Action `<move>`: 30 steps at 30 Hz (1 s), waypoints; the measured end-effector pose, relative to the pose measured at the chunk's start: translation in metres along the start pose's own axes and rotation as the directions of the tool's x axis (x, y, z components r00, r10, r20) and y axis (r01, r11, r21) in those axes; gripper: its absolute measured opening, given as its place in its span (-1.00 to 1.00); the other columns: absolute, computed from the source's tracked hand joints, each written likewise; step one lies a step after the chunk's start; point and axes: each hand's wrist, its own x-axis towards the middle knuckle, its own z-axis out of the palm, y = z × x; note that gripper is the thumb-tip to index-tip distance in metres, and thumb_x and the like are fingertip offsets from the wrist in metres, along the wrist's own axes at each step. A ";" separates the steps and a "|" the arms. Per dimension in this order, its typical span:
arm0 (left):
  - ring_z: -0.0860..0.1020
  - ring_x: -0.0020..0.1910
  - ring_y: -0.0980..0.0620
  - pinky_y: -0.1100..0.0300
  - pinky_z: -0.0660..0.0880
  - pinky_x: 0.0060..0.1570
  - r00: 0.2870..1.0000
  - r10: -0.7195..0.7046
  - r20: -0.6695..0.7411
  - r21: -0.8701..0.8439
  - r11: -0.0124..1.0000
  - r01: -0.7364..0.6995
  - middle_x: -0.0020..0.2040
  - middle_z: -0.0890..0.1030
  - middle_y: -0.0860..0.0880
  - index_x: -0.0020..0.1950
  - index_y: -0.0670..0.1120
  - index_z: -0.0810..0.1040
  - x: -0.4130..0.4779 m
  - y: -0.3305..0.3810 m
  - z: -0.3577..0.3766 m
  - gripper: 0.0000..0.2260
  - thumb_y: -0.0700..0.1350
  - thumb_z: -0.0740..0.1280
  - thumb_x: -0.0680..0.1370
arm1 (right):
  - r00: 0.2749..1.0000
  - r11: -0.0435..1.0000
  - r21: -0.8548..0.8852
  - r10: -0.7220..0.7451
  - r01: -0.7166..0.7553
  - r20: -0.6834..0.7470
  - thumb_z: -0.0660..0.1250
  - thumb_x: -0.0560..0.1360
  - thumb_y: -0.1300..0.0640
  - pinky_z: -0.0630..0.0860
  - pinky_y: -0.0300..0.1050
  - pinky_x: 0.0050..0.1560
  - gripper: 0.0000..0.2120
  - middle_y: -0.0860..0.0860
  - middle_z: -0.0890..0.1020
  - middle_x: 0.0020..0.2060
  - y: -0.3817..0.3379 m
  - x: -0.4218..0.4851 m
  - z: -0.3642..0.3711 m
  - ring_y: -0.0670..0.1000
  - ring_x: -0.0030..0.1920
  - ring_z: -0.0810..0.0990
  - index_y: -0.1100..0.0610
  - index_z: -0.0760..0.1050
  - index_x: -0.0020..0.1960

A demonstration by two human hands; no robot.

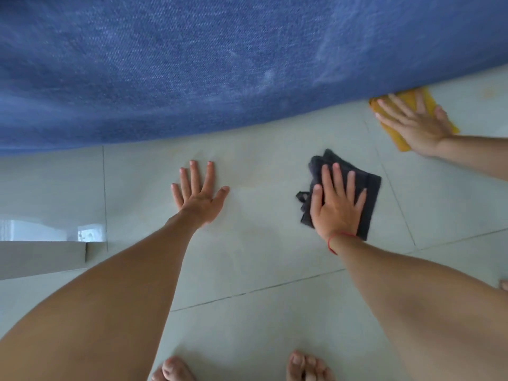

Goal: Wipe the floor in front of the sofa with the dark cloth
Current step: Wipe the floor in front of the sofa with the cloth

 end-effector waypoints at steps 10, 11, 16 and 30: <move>-0.43 0.46 -0.04 -0.07 -0.41 0.38 1.000 0.018 -0.012 -0.006 1.000 -0.018 0.50 -0.44 0.00 0.48 0.20 -0.35 0.000 0.001 0.002 -0.42 0.23 -0.09 0.57 | 0.999 0.998 0.050 -0.037 0.035 0.024 -0.07 0.62 -0.08 -0.16 0.45 0.44 -0.52 -0.07 0.04 0.58 -0.089 0.063 0.011 0.17 0.57 -0.09 -0.15 0.06 0.54; -0.43 0.46 -0.05 -0.08 -0.40 0.39 1.000 0.018 -0.014 -0.006 1.000 -0.018 0.50 -0.43 0.00 0.48 0.20 -0.34 0.000 0.001 0.001 -0.43 0.20 -0.10 0.57 | 0.995 0.995 0.045 -0.095 0.093 0.026 -0.05 0.62 -0.07 -0.15 0.44 0.44 -0.53 -0.08 0.06 0.58 -0.099 0.061 0.014 0.17 0.57 -0.06 -0.15 0.09 0.53; -0.41 0.47 -0.05 -0.09 -0.39 0.40 1.000 0.002 -0.019 0.019 1.000 -0.001 0.50 -0.43 0.00 0.48 0.20 -0.35 0.002 0.001 0.002 -0.45 0.13 -0.11 0.58 | 0.947 0.948 0.031 -0.318 0.316 0.055 0.01 0.61 -0.07 -0.11 0.39 0.46 -0.54 -0.10 0.12 0.56 -0.135 0.032 0.024 0.13 0.57 0.00 -0.14 0.17 0.51; -0.29 0.51 -0.07 -0.09 -0.31 0.44 0.975 0.054 -0.213 -0.058 0.996 -0.068 0.55 -0.29 -0.08 0.52 0.15 -0.24 -0.023 -0.023 -0.002 -0.46 0.11 -0.06 0.61 | 0.965 0.966 -0.042 -0.252 0.256 0.073 -0.03 0.61 -0.08 0.10 0.24 0.49 -0.51 -0.11 0.19 0.54 -0.016 -0.014 0.004 0.05 0.55 0.14 -0.09 0.17 0.53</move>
